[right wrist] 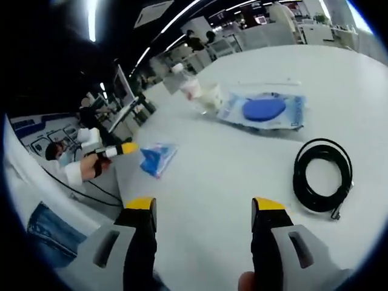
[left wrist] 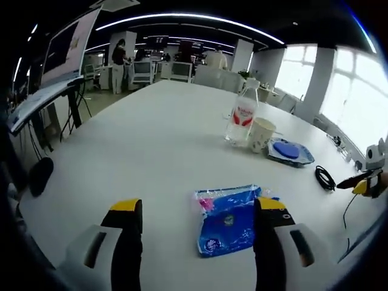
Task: Arrange the tabletop items into an orderly group along one side of the table until the central work area is clear of visible clutter.
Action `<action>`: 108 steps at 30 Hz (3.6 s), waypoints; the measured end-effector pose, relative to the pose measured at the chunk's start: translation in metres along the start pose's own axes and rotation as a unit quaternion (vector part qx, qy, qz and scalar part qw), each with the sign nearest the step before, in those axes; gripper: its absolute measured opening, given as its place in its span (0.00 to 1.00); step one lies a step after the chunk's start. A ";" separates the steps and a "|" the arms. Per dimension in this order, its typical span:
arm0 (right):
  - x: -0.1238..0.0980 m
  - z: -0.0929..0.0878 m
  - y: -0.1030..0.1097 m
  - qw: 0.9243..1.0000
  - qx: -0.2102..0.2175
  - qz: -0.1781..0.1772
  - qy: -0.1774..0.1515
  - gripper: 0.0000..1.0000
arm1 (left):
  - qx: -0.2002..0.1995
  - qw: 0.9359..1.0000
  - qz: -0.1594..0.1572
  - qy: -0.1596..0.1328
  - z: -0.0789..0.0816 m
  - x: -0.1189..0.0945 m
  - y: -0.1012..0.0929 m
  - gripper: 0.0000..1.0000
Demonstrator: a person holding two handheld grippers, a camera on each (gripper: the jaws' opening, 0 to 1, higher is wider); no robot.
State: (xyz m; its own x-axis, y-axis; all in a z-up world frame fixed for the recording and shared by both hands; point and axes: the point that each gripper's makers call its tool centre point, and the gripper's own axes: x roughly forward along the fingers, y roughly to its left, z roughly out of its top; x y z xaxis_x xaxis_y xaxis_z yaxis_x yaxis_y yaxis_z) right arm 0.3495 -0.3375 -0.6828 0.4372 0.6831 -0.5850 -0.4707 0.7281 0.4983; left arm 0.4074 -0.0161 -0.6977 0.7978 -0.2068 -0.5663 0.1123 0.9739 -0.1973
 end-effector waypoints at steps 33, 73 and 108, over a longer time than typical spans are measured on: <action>0.114 0.035 0.066 0.996 0.027 0.066 0.045 0.54 | -0.004 0.999 -0.008 0.038 -0.026 0.001 0.001 0.60; 0.188 -0.011 0.090 0.987 0.071 0.039 0.138 0.00 | -0.061 0.995 0.002 0.081 -0.051 0.005 -0.007 0.00; 0.042 0.049 0.001 0.994 0.097 -0.023 -0.046 0.00 | 0.096 0.978 -0.177 0.060 0.007 0.034 -0.169 0.00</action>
State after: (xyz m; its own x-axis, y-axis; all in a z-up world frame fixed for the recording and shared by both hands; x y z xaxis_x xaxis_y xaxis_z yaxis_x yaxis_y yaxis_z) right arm 0.4048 -0.3053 -0.6758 0.5270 0.6443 -0.5542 -0.2951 0.7503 0.5916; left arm 0.4198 -0.1873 -0.6783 0.6157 -0.5318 -0.5815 0.4868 0.8370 -0.2501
